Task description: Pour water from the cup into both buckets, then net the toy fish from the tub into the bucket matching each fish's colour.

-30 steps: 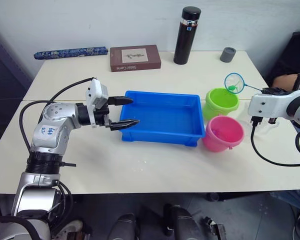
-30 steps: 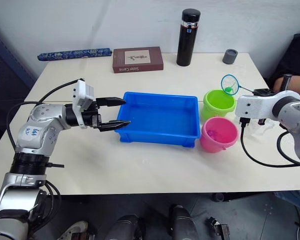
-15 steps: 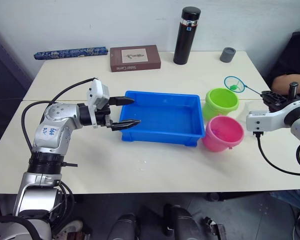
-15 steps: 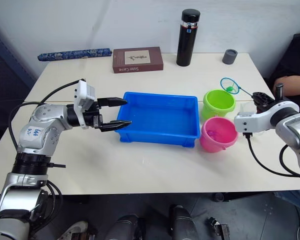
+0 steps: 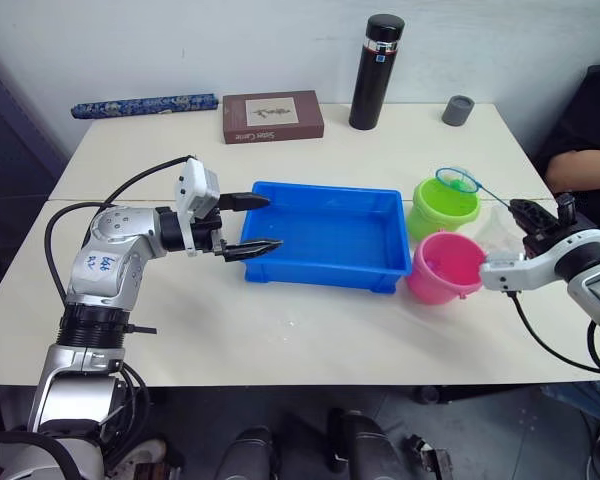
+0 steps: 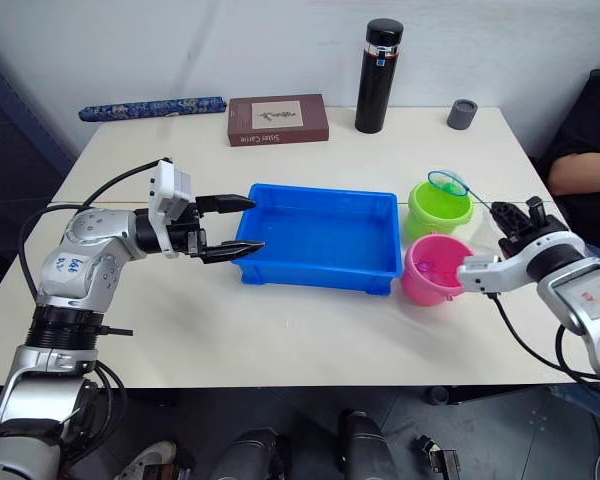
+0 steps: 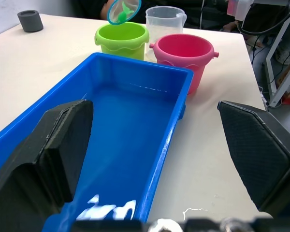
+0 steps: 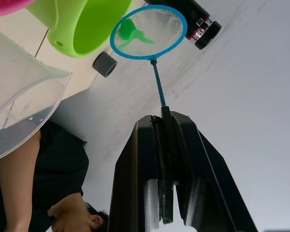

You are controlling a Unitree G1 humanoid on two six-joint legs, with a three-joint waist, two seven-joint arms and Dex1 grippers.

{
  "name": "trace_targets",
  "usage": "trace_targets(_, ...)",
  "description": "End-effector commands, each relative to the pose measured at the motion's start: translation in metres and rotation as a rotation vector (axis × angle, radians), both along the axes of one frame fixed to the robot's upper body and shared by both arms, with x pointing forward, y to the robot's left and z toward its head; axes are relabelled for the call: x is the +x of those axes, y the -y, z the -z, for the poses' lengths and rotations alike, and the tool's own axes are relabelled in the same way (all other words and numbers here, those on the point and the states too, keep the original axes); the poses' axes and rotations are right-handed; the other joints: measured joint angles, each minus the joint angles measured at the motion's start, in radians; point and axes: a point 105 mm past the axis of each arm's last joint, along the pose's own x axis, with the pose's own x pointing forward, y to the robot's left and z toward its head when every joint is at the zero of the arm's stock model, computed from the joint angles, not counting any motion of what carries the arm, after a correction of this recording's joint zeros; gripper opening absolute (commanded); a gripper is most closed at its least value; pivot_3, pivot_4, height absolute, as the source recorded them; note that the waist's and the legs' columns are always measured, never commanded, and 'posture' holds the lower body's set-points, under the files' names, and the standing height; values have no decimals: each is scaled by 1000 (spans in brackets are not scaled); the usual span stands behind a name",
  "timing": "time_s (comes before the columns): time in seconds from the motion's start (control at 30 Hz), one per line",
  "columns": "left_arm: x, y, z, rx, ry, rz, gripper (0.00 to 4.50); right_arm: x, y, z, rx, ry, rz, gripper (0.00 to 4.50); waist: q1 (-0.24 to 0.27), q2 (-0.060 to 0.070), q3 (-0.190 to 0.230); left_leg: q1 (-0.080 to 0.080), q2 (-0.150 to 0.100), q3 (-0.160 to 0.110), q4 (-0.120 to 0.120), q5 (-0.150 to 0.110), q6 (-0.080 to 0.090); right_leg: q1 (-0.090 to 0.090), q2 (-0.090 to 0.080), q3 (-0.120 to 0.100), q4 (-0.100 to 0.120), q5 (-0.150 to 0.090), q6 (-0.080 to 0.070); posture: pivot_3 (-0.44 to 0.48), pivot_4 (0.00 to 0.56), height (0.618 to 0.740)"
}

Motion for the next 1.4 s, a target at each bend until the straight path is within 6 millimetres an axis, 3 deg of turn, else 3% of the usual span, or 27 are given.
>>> trace_targets(0.03, 0, -2, -12, -14, 51, -2, 4444, -2, 0, -25, -29, 109, -3, 0, 0, 0, 0, 0, 0, 0, 0, 0, 0, 0, 0, 0, 0, 0, 0, 0, 150, 740)
trace_targets(0.3, -1, -3, -12, -11, 53, -4, 4444, 0, 0, -27, -18, 116, 4, 0, -1, 0, 0, 0, 0, 0, 0, 0, 0, 0, 0, 0, 0, 0, 0, 0, 150, 740)
trace_targets(0.37, -2, -3, -11, -9, 48, 1, 4444, 1, -3, -29, 57, 111, -11, 0, -1, 0, 0, 0, 0, 0, 0, 0, 0, 0, 0, 0, 0, 0, 0, 0, 150, 740)
trace_targets(0.47, -7, -5, -11, -12, 31, 21, 4444, 5, -4, -39, 315, 87, -24, 0, -3, 0, 0, 1, 0, 0, 0, 0, 0, 0, 0, 0, 0, 0, 0, 0, 150, 740)
trace_targets(0.57, -11, -10, -13, -9, 23, 41, 4444, 9, -17, -48, 629, -43, -122, 0, -7, 0, 0, 1, 1, 0, 0, 0, 0, 1, 1, 0, 0, 0, 0, 0, 150, 740)
trace_targets(0.8, -27, -36, -21, -4, -19, 60, 4444, -5, -44, -43, 988, -601, -210, 0, -3, 0, 0, 1, 1, -1, 0, 0, 1, 1, 0, 0, 0, 0, 0, 0, 150, 740)
trace_targets(0.9, -35, -51, -17, 52, -35, 19, 4444, -15, -69, -43, 1112, -891, -285, 0, -6, 0, 0, 1, 1, -1, 1, 0, 1, 1, 0, 0, 0, 0, 0, 0, 150, 740)
trace_targets(0.97, -43, -58, -19, 43, -42, -6, 4444, -22, -87, -41, 1138, -1074, -345, 0, -5, 0, 0, 1, 2, -2, 1, 0, 1, 1, 0, 0, 0, 0, 0, 0, 150, 740)
trace_targets(1.13, -58, -64, -20, 36, -55, -42, 4444, -22, -112, -31, 1137, -1299, -364, 0, -1, 0, 0, 0, 2, -4, 1, -1, 1, 1, -1, 0, -1, 0, 0, 0, 150, 740)
trace_targets(1.2, -70, -60, -13, 55, -99, -33, 4444, -24, -125, -18, 1154, -1444, -343, 0, -3, 0, 0, 0, 2, -5, 1, -1, 1, 1, -2, -1, -1, 0, 0, 0, 150, 740)
trace_targets(1.4, -83, -48, 6, 141, -111, -34, 4444, -26, -156, 29, 1104, -1524, -345, 0, 1, 0, 0, -1, 2, -6, 1, -1, 1, 1, -3, -2, -2, 0, -1, 0, 150, 740)
